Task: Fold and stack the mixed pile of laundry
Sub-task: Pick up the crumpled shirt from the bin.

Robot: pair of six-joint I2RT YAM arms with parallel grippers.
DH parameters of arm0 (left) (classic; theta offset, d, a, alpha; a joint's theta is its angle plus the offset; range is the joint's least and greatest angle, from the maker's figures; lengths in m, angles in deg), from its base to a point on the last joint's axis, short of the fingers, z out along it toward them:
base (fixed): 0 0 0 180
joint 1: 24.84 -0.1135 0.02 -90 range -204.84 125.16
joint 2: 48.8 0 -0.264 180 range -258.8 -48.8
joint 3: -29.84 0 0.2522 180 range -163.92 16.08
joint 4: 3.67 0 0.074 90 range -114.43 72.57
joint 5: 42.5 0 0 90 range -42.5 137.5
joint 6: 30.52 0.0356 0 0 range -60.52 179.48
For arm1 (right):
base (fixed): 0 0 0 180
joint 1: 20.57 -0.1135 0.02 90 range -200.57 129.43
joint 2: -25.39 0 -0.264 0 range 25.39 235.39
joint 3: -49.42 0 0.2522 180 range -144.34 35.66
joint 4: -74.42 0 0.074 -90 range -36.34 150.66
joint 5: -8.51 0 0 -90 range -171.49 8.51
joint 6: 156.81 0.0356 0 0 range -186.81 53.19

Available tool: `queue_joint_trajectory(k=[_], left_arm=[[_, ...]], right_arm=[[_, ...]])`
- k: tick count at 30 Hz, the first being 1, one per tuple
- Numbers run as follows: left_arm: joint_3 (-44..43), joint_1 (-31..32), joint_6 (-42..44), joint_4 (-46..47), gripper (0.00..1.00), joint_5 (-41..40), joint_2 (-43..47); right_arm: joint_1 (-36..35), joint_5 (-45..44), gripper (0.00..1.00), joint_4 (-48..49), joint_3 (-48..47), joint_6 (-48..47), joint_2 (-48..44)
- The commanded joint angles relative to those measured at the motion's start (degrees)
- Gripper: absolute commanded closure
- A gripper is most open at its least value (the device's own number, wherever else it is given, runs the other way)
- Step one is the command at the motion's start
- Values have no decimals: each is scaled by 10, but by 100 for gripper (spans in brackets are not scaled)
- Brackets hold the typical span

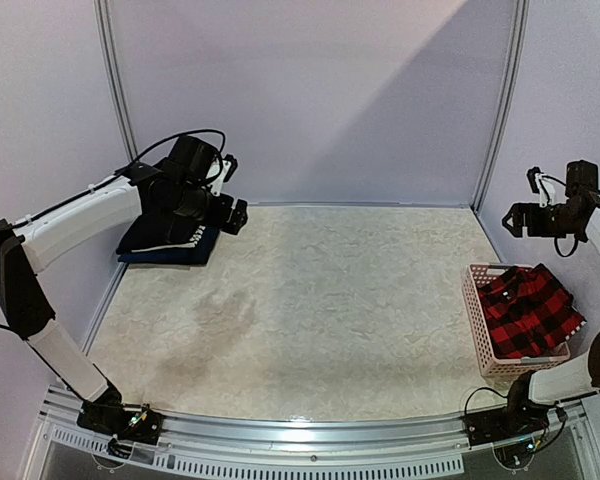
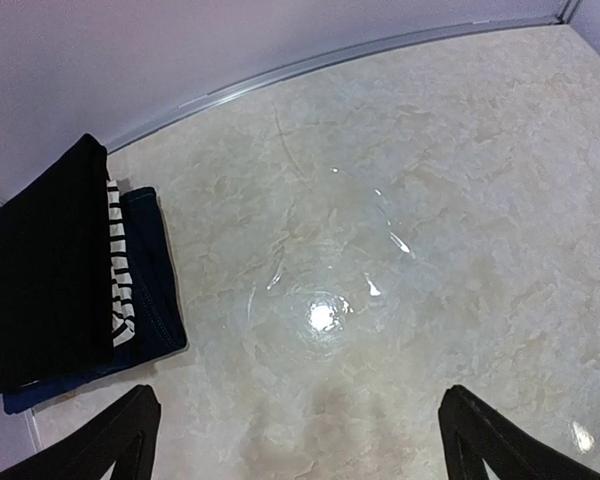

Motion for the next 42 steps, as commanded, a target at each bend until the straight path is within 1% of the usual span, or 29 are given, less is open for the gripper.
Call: queue_joint_trajectory(k=[1,3,6,8,10,11,12,13,15,17,20,26,27,30,32,33,34,37,42], left_arm=[[-13,-9,-4,-15,0,-16,-6],[-6,-10,-4,-12,1,-25,-4],[11,-16,-23,-1,1,-35,5],[23,-24,-58,1,0,-40,7],[18,-34,-75,-4,1,-8,-5],[8,-37,-72,-12,5,17,-14],[-3,-39,-63,-18,11,53,-21],[-9,-40,-51,-16,13,76,-25],[-8,-40,-42,-9,14,94,-23],[0,-40,-42,-2,14,87,-20],[-1,-40,-38,-3,14,74,-22],[-2,-40,-38,-4,14,72,-29],[-2,-40,-37,-4,15,72,-30],[-2,-40,-37,-5,15,69,-30],[-3,-40,-35,-6,15,67,-30],[-3,-40,-34,-7,15,66,-31],[-3,-40,-33,-6,15,65,-31],[-5,-40,-28,-7,15,63,-33],[-8,-40,-14,-5,16,76,-37]], right_arm=[[2,-36,1,-6,11,-20,-12],[2,1,3,-39,12,-65,-19],[2,22,17,-91,7,-152,-33],[2,-8,23,-126,-1,-184,-34],[1,-49,27,-171,-10,-223,-21],[1,-71,28,-192,-9,-239,-8],[1,-91,30,-208,-3,-251,-1],[1,-112,30,-217,10,-266,7],[1,-153,31,-213,45,-279,13],[1,-230,31,-178,96,-286,12],[1,-302,28,-128,143,-298,14],[1,-365,30,-93,179,-295,56],[1,-376,35,-88,183,-294,64],[1,-378,66,-85,186,-290,90],[1,-359,86,-100,177,-289,93],[1,-345,95,-116,167,-287,91],[1,-331,99,-133,152,-285,87],[-10,-300,100,-174,103,-281,53],[-66,-209,100,-245,-44,-280,-12]])
